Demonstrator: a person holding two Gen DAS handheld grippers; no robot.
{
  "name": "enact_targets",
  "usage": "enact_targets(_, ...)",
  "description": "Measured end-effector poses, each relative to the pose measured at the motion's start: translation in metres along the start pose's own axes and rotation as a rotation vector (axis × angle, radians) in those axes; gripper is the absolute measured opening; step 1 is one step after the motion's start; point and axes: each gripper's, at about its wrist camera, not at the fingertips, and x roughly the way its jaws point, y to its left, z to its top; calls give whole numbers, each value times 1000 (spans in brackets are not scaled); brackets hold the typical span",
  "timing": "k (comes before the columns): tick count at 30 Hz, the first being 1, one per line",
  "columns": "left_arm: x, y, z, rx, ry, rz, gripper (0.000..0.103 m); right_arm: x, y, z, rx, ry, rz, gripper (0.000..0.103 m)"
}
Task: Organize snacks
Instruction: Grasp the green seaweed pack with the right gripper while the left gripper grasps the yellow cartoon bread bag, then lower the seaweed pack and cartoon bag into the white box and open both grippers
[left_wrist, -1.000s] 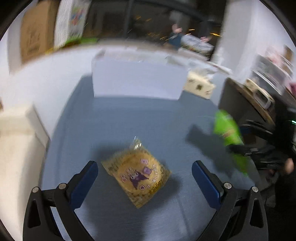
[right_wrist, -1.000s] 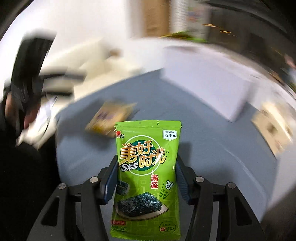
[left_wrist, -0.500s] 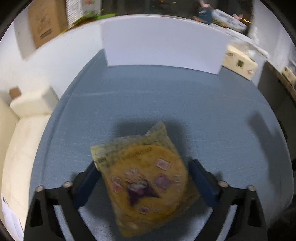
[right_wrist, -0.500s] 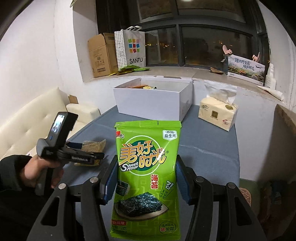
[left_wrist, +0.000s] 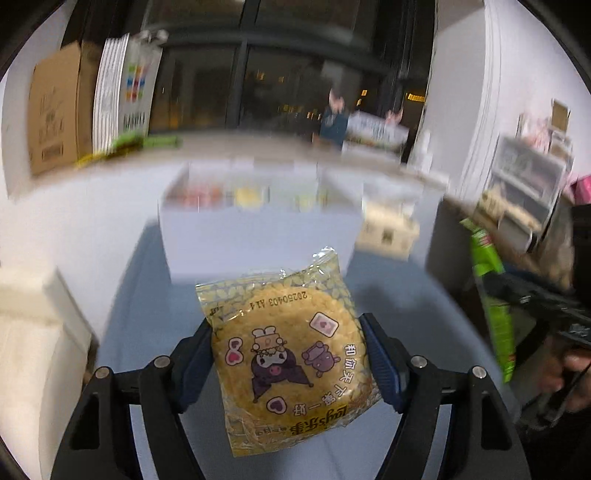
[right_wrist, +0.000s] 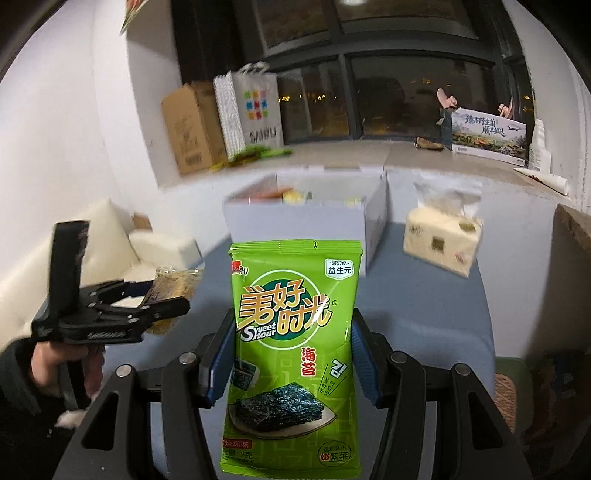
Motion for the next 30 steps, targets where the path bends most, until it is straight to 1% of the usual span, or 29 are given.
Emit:
enact_targets(1, 0, 1, 11, 6, -19, -8, 79, 4, -2, 12, 15, -14, 0, 61)
enact_targets(3, 4, 8, 46, 24, -74, -14, 79, 15, -8, 41, 38, -44, 9, 61)
enact_targets(4, 11, 14, 69, 27, -99, -29, 79, 24, -11, 58, 47, -50, 9, 61)
enact_targets(6, 27, 23, 98, 19, -117, -34, 79, 45, -17, 89, 63, -56, 2, 61)
enact_targets(8, 46, 31, 126, 24, -125, -45, 79, 66, -22, 113, 78, -46, -2, 61)
enact_targets(10, 65, 39, 145, 37, -122, -27, 79, 91, -26, 138, 76, -40, -16, 61)
enact_targets(12, 93, 48, 167, 45, -110, -12, 79, 121, -27, 163, 51, -28, -47, 61)
enact_targets(13, 103, 53, 174, 45, -102, -4, 79, 133, -30, 170, 53, -16, -50, 61)
enact_targets(16, 134, 74, 186, 5, -73, -12, 79, 172, -41, 194, 94, 8, -45, 61)
enact_targets(18, 152, 86, 185, -12, -45, -13, 79, 195, -48, 204, 120, 21, -43, 61)
enact_targets(19, 157, 88, 184, -11, -36, -9, 79, 206, -52, 209, 130, 28, -45, 61)
enact_targets(21, 168, 91, 181, 13, -22, 23, 79, 225, -60, 213, 152, 50, -63, 61)
enact_targets(23, 174, 94, 179, 32, -23, 46, 80, 236, -68, 213, 169, 61, -56, 61)
enact_targets(24, 177, 98, 178, 19, -17, 43, 80, 240, -70, 214, 167, 64, -58, 63)
enact_targets(26, 181, 103, 175, -13, -6, 47, 91, 244, -74, 213, 158, 70, -81, 67)
enact_targets(27, 181, 104, 173, -23, -6, 45, 95, 245, -76, 213, 164, 75, -70, 72)
enact_targets(28, 182, 105, 172, -32, 3, 43, 103, 246, -78, 212, 175, 84, -56, 74)
enact_targets(29, 184, 107, 171, -39, 16, 41, 103, 247, -80, 212, 181, 87, -55, 79)
enact_targets(30, 183, 107, 171, -43, 23, 41, 103, 247, -82, 212, 182, 81, -64, 97)
